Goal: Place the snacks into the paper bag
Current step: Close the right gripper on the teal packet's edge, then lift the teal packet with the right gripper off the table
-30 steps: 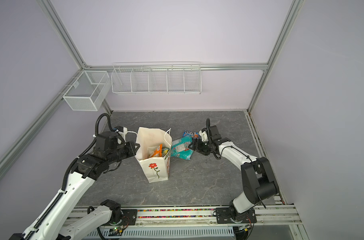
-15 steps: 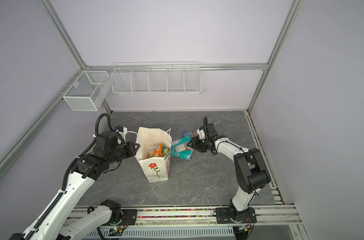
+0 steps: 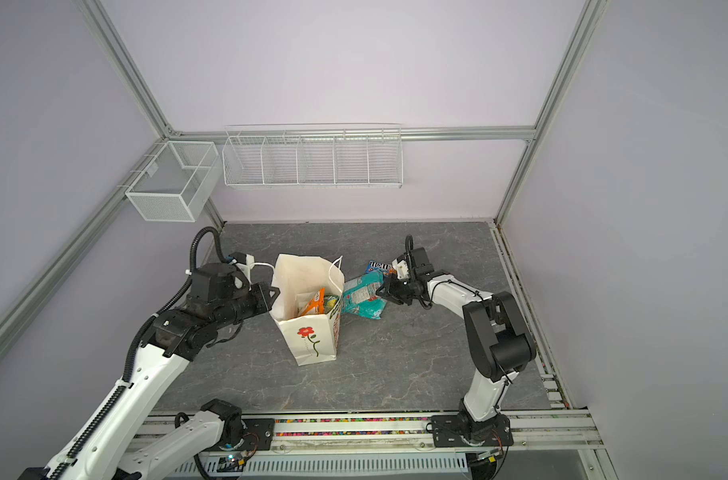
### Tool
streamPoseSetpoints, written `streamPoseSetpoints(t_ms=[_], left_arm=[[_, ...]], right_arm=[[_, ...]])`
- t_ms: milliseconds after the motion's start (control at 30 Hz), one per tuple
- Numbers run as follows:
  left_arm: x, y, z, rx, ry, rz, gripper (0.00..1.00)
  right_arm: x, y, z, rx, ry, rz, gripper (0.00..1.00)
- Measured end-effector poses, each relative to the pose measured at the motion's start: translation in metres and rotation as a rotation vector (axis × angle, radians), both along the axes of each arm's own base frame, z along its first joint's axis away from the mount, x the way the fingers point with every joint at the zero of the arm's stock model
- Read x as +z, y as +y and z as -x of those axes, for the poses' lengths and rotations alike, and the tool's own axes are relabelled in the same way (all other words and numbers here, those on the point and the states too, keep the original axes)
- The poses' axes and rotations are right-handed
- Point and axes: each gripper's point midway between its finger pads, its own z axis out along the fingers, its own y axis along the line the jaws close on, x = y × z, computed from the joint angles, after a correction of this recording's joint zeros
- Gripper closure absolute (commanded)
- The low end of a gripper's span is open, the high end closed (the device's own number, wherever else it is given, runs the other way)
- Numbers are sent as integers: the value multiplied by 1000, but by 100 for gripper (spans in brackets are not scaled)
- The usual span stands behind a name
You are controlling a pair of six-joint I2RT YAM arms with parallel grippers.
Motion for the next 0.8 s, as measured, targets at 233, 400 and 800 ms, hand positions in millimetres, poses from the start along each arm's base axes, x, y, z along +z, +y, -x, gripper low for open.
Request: streamPoseSetpoints(t_ms=[233,400,800], left_arm=[[0,0,0,0,0,0,100],[0,0,0,0,0,1,100],[0,-1,1,-2,4,10,100]], right_arm=[[1,1,0,8,-5,-7,93],[4,3,2,16,-12,-7,93],[67,15,24,76,-153,-34,93]])
